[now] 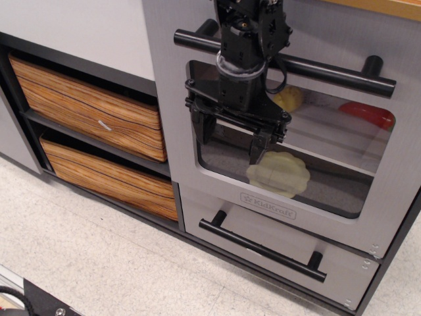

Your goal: Close oven

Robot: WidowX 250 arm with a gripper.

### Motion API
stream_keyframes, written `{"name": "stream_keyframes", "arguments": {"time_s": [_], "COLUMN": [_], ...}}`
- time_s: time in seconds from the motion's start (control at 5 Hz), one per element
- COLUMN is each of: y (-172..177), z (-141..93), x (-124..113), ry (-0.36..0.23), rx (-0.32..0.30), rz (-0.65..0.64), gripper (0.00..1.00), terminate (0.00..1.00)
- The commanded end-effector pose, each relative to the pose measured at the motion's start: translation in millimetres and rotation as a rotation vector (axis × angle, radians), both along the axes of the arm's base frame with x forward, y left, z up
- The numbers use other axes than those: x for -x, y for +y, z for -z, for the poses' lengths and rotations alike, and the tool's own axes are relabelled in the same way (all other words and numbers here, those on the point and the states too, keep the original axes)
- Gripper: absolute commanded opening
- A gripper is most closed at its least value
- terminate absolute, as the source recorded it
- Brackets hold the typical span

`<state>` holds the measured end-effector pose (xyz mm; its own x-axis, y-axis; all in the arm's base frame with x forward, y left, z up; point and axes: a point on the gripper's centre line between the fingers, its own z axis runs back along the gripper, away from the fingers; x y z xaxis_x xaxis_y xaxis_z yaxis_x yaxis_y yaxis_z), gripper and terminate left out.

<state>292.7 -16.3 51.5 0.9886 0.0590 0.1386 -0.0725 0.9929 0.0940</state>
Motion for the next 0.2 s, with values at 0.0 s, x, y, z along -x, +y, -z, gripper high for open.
{"name": "stream_keyframes", "arguments": {"time_s": [0.0], "y": [2.3], "z": [-21.9], "x": [-10.2], "ry": [-0.073], "rx": [0.005], "rz": [0.009], "gripper": [1.00], "terminate": [1.00]}}
